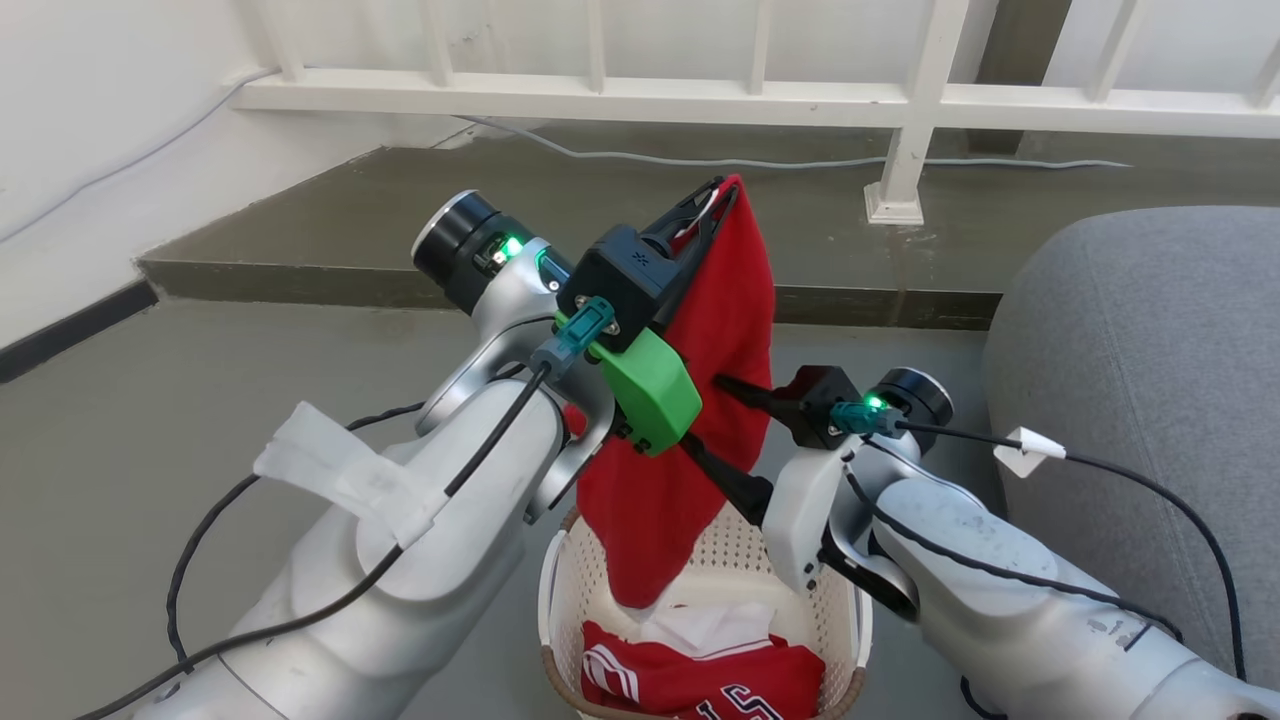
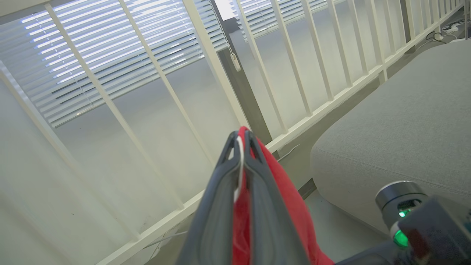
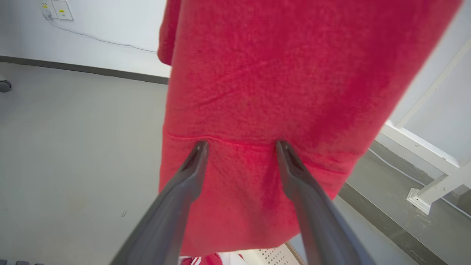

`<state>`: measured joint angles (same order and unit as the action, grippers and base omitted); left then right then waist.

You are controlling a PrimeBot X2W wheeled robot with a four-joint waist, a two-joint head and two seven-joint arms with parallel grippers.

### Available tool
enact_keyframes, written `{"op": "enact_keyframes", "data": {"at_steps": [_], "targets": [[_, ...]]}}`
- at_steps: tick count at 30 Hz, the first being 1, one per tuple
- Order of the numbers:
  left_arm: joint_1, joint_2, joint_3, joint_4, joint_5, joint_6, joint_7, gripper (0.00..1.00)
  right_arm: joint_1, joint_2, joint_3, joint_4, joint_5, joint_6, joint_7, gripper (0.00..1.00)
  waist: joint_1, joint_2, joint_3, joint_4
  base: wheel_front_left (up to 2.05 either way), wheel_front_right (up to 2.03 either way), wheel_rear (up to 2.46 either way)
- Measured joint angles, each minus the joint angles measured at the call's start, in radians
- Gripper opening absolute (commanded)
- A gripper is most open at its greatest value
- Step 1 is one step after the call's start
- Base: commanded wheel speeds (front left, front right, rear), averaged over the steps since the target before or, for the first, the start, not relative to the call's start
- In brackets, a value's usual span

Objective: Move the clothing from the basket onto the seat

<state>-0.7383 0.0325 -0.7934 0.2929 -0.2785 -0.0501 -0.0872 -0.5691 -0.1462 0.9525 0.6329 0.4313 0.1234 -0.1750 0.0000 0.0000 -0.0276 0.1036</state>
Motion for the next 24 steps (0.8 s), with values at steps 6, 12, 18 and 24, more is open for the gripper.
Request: {"op": "enact_keyframes", "data": {"at_steps": [6,12,18,24], "targets": [[0.000,0.000,0.010,0.013,0.000,0.016,0.008,0.00,-0.025,0.006,0.006,0.035,0.001,0.001,-0.024,0.00,0.0000,0.0000,0.003,0.002,0.00,0.00,0.00],[0.002,0.007,0.027,0.026,0.000,0.034,0.012,0.00,-0.028,0.007,0.017,0.052,0.009,0.001,-0.037,0.00,0.0000,0.0000,0.003,-0.011,0.00,0.00,0.00],[0.020,0.022,0.046,0.040,-0.008,0.055,0.012,0.00,-0.027,-0.009,0.009,0.065,0.031,0.001,-0.055,0.00,0.0000,0.0000,0.003,-0.039,0.00,0.00,0.00],[0.038,0.036,0.059,0.049,-0.014,0.072,0.012,0.00,-0.017,-0.027,-0.036,0.066,0.050,0.001,-0.067,0.20,0.0000,0.0000,0.002,-0.073,0.00,0.00,0.00]]}}
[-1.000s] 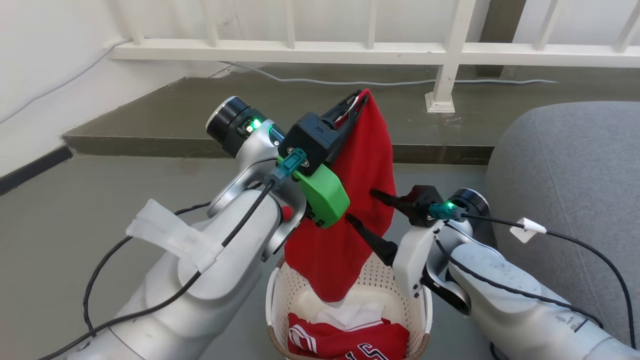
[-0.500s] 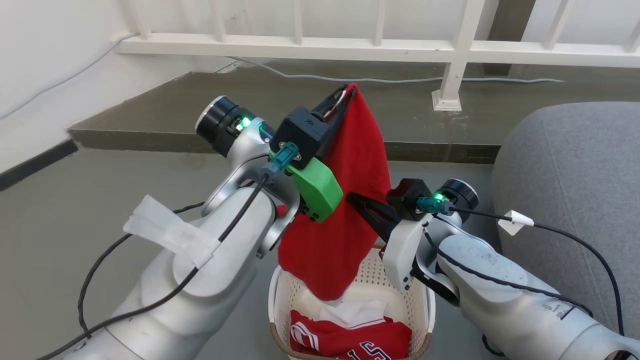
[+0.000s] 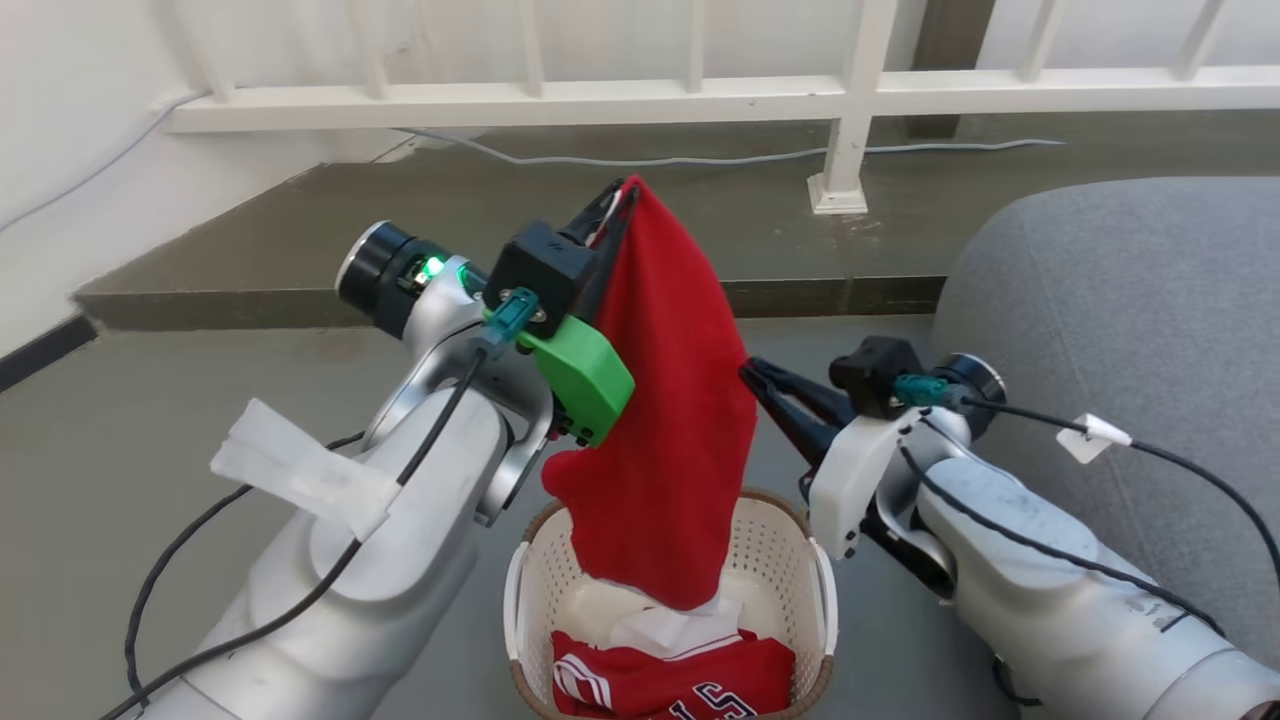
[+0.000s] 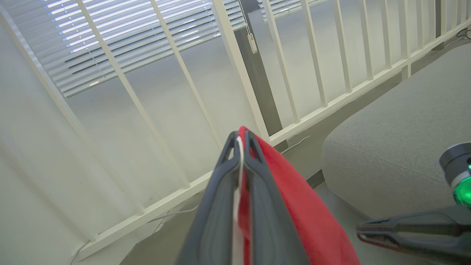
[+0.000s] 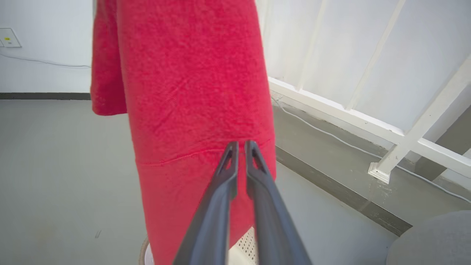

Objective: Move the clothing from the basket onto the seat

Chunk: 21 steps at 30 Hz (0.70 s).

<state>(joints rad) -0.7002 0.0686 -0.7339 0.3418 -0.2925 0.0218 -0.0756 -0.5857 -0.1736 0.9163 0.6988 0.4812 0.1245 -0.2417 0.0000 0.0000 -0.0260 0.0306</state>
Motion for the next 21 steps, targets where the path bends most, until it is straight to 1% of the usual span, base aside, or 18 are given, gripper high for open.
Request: {"op": "enact_keyframes", "data": {"at_steps": [2,3,4,5,6,7,10,13,16,21], "targets": [[0.008,0.007,0.009,0.003,-0.005,0.005,0.000,0.00,0.002,-0.007,-0.023,-0.002,0.009,-0.002,-0.001,0.37,0.0000,0.0000,-0.001,-0.013,0.00,0.00,0.00],[0.012,0.011,0.013,0.004,-0.007,0.006,0.000,0.00,0.002,-0.012,-0.036,-0.004,0.013,-0.004,-0.002,0.41,0.0000,0.0000,-0.001,-0.019,0.00,0.00,0.00],[0.017,0.012,0.016,0.004,-0.010,0.009,0.000,0.00,0.004,-0.016,-0.050,-0.007,0.016,-0.014,-0.006,0.47,0.0000,0.0000,-0.002,-0.025,0.00,0.00,0.00],[0.023,0.014,0.019,0.005,-0.010,0.014,-0.002,0.00,0.006,-0.018,-0.067,-0.010,0.022,-0.024,-0.008,0.71,0.0000,0.0000,-0.003,-0.031,0.00,0.00,0.00],[0.028,0.015,0.021,0.005,-0.010,0.015,-0.002,0.00,0.010,-0.021,-0.082,-0.015,0.025,-0.034,-0.009,0.97,0.0000,0.0000,-0.003,-0.037,0.00,0.00,0.00],[0.032,0.015,0.022,0.006,-0.011,0.015,-0.003,0.00,0.017,-0.024,-0.099,-0.022,0.031,-0.047,-0.009,1.00,0.0000,0.0000,-0.004,-0.043,0.00,0.00,0.00],[0.041,0.017,0.028,0.006,-0.013,0.023,-0.004,0.00,0.042,-0.040,-0.139,-0.047,0.040,-0.078,-0.009,1.00,0.0000,0.0000,-0.004,-0.060,0.00,0.00,0.00],[0.049,0.020,0.032,0.006,-0.016,0.024,-0.004,0.00,0.061,-0.058,-0.195,-0.105,0.042,-0.117,-0.009,1.00,0.0000,0.0000,-0.003,-0.076,0.00,0.00,0.00],[0.055,0.022,0.033,0.006,-0.017,0.032,-0.004,0.00,0.083,-0.075,-0.243,-0.163,0.042,-0.146,-0.009,1.00,0.0000,0.0000,0.000,-0.090,0.00,0.00,0.00],[0.066,0.034,0.038,0.007,-0.017,0.033,-0.006,0.00,0.169,-0.106,-0.309,-0.242,0.042,-0.196,-0.010,1.00,0.0000,0.0000,0.005,-0.112,0.00,0.00,0.00]]}}
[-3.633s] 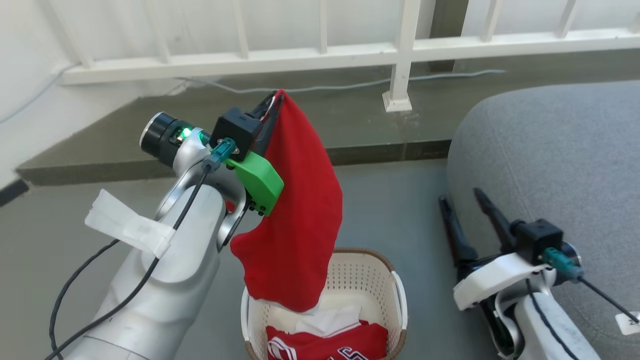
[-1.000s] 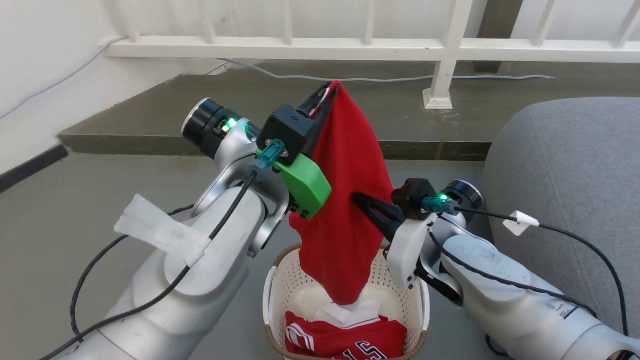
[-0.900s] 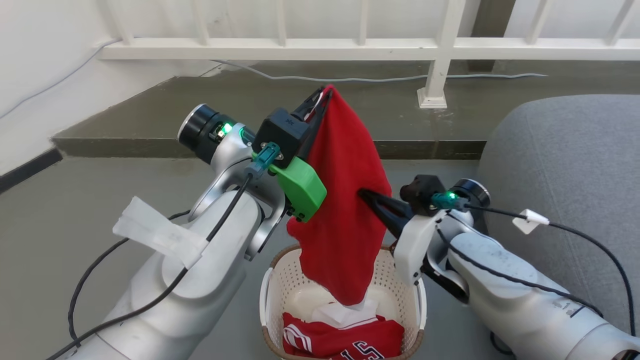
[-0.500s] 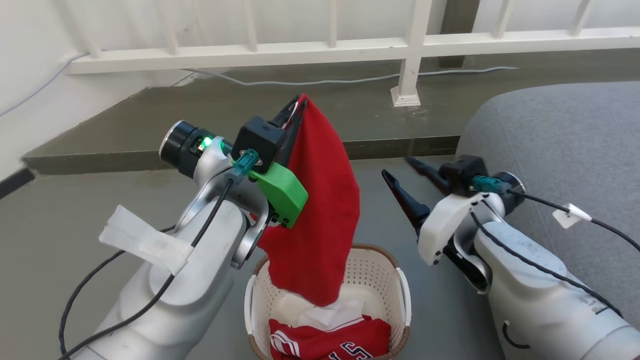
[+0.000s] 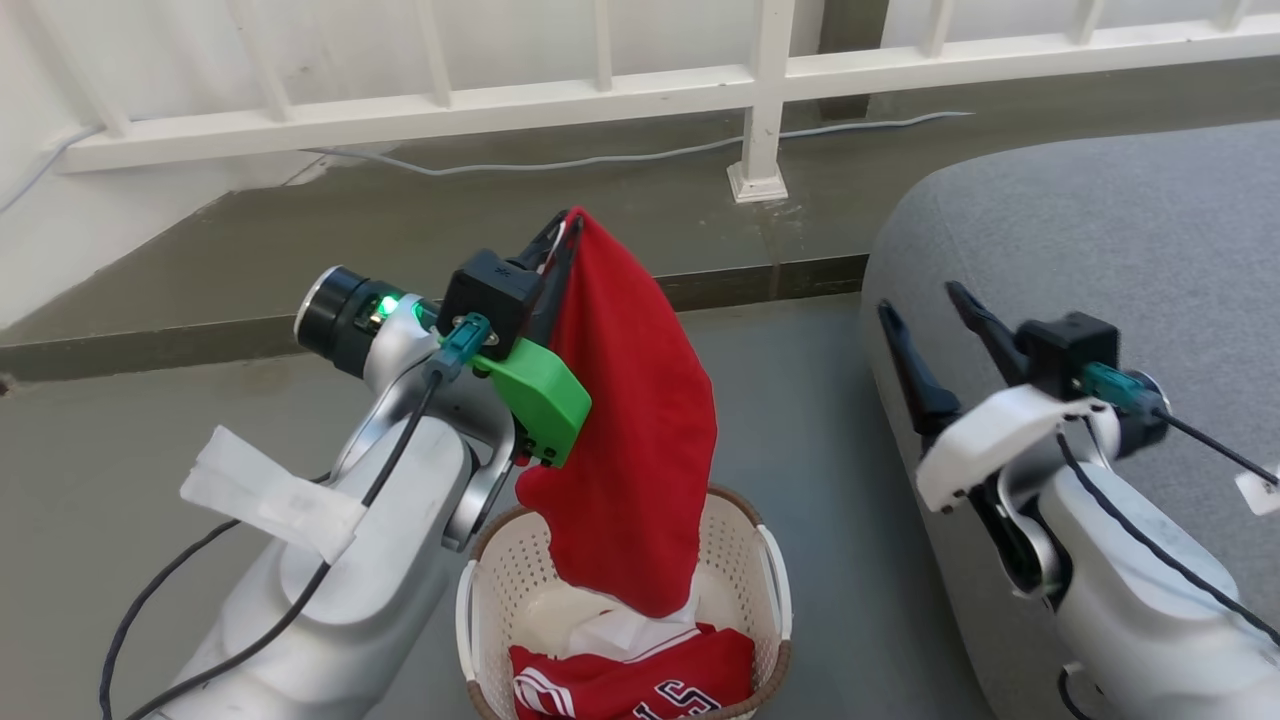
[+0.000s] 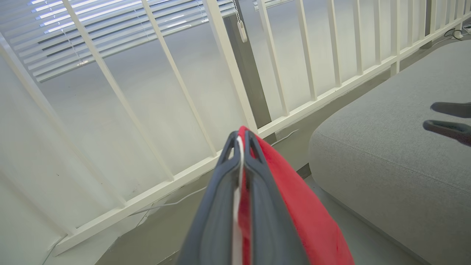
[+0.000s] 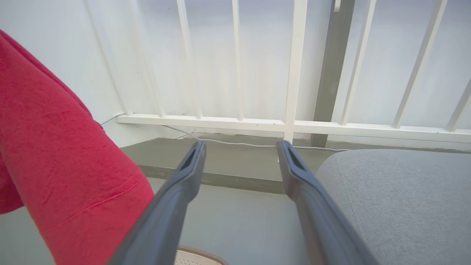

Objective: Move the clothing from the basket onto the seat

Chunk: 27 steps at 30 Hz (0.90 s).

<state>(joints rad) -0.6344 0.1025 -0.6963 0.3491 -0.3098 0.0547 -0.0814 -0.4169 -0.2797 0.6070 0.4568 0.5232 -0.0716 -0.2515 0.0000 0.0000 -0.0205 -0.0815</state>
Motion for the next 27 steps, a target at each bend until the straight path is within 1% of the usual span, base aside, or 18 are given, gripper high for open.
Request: {"op": "enact_keyframes", "data": {"at_steps": [1,3,5,9,17,27], "targets": [[0.000,0.003,0.002,0.000,0.000,0.000,0.000,0.00,0.019,-0.006,-0.014,-0.016,0.000,-0.009,0.000,1.00,0.0000,0.0000,0.001,-0.004,0.00,0.00,0.00],[0.000,0.007,0.008,0.000,0.000,0.003,0.000,0.00,0.051,-0.019,-0.038,-0.048,0.000,-0.012,0.000,1.00,0.0000,0.0000,0.002,-0.012,0.00,0.00,0.00],[0.000,0.009,0.011,-0.001,0.000,0.003,-0.006,0.00,0.080,-0.032,-0.059,-0.081,-0.004,-0.025,0.000,1.00,0.0000,0.0000,0.003,-0.021,0.00,0.00,0.00],[0.001,0.010,0.012,-0.002,0.000,0.008,-0.008,0.00,0.129,-0.056,-0.102,-0.142,-0.018,-0.035,0.000,1.00,0.0000,0.0000,0.004,-0.037,0.00,0.00,0.00],[0.016,0.009,0.013,-0.001,-0.002,0.009,-0.009,0.00,0.219,-0.093,-0.190,-0.253,-0.043,-0.045,0.000,1.00,0.0000,0.0000,0.004,-0.055,0.00,0.00,0.00],[0.019,0.013,0.015,0.001,-0.003,0.013,-0.009,0.00,0.316,-0.096,-0.257,-0.341,-0.060,-0.052,0.000,1.00,0.0001,0.0000,0.005,-0.052,0.00,0.00,0.00]]}}
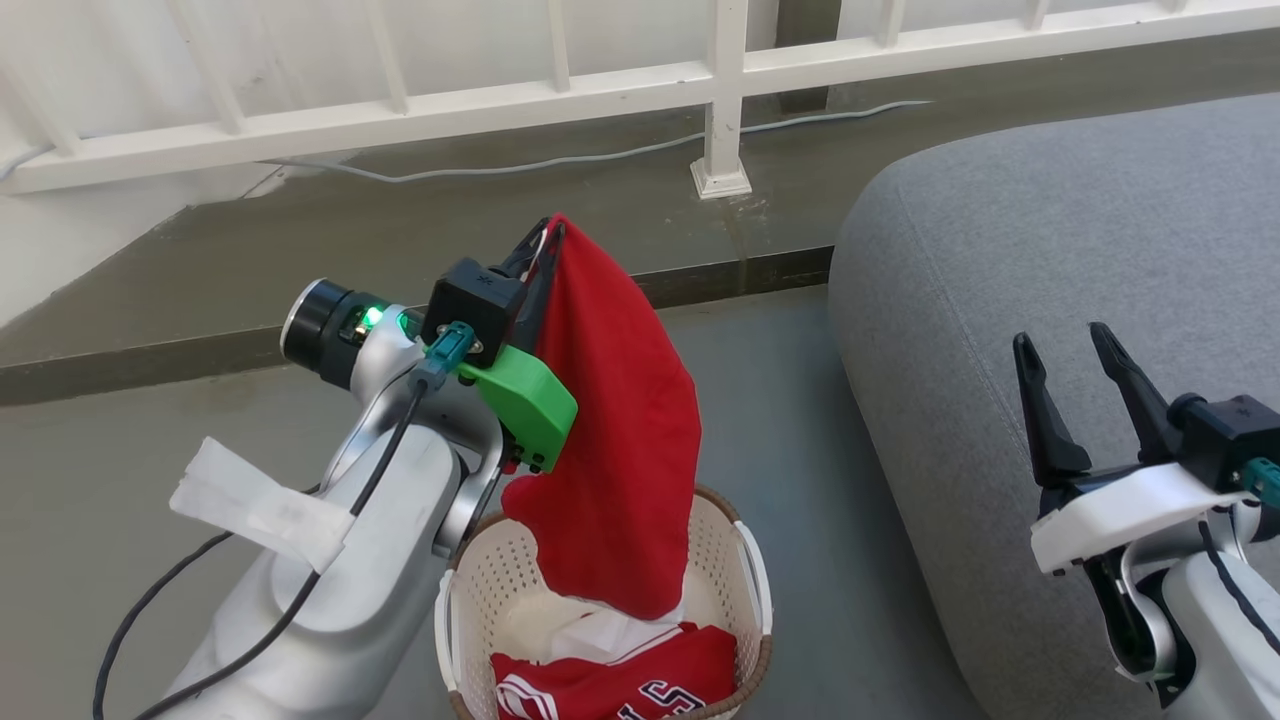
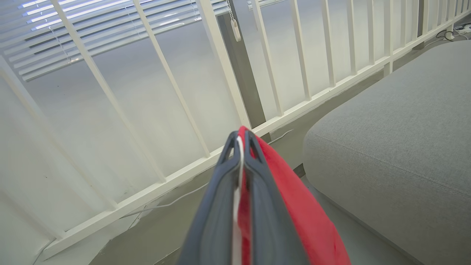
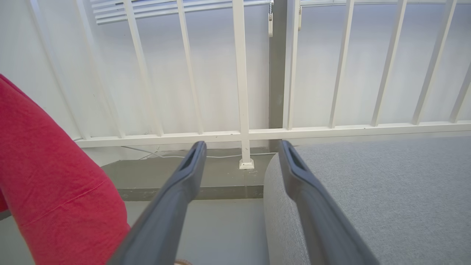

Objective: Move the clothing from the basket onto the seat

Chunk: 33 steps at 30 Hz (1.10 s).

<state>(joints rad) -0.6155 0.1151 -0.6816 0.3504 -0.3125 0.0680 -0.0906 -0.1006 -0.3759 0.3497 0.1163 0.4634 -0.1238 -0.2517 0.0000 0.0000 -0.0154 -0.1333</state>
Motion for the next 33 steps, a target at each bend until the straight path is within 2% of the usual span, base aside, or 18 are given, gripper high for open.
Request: {"op": "enact_keyframes", "data": {"at_steps": [9,15,22,23,27,33], "targets": [[0.000,0.001,0.000,0.004,0.000,0.000,0.001,0.00,0.050,0.003,-0.019,-0.048,-0.033,0.000,0.000,1.00,0.0000,0.0000,-0.001,0.015,0.00,0.00,0.00],[-0.005,-0.003,-0.004,0.004,0.000,0.003,0.003,0.00,0.051,0.021,0.025,-0.063,-0.045,0.005,0.000,1.00,0.0000,0.0000,-0.001,0.028,0.00,0.00,0.00],[-0.057,-0.015,-0.005,0.012,0.001,0.004,0.021,0.00,0.021,0.061,0.186,-0.028,-0.108,0.086,0.000,1.00,0.0000,0.0000,0.006,0.044,0.00,0.00,0.00],[-0.057,-0.015,-0.005,0.012,0.001,0.004,0.021,0.00,0.021,0.061,0.186,-0.028,-0.108,0.086,0.000,1.00,0.0000,0.0000,0.006,0.044,0.00,0.00,0.00],[-0.092,-0.030,-0.014,0.012,0.007,0.004,0.035,0.00,-0.041,0.097,0.267,0.018,-0.136,0.133,0.004,1.00,0.0000,0.0000,0.012,0.051,0.00,0.00,0.00],[-0.148,-0.058,-0.044,0.004,0.011,-0.007,0.046,0.00,-0.127,0.147,0.323,0.118,-0.182,0.163,0.015,1.00,0.0000,0.0000,0.022,0.074,0.00,0.00,0.00]]}}
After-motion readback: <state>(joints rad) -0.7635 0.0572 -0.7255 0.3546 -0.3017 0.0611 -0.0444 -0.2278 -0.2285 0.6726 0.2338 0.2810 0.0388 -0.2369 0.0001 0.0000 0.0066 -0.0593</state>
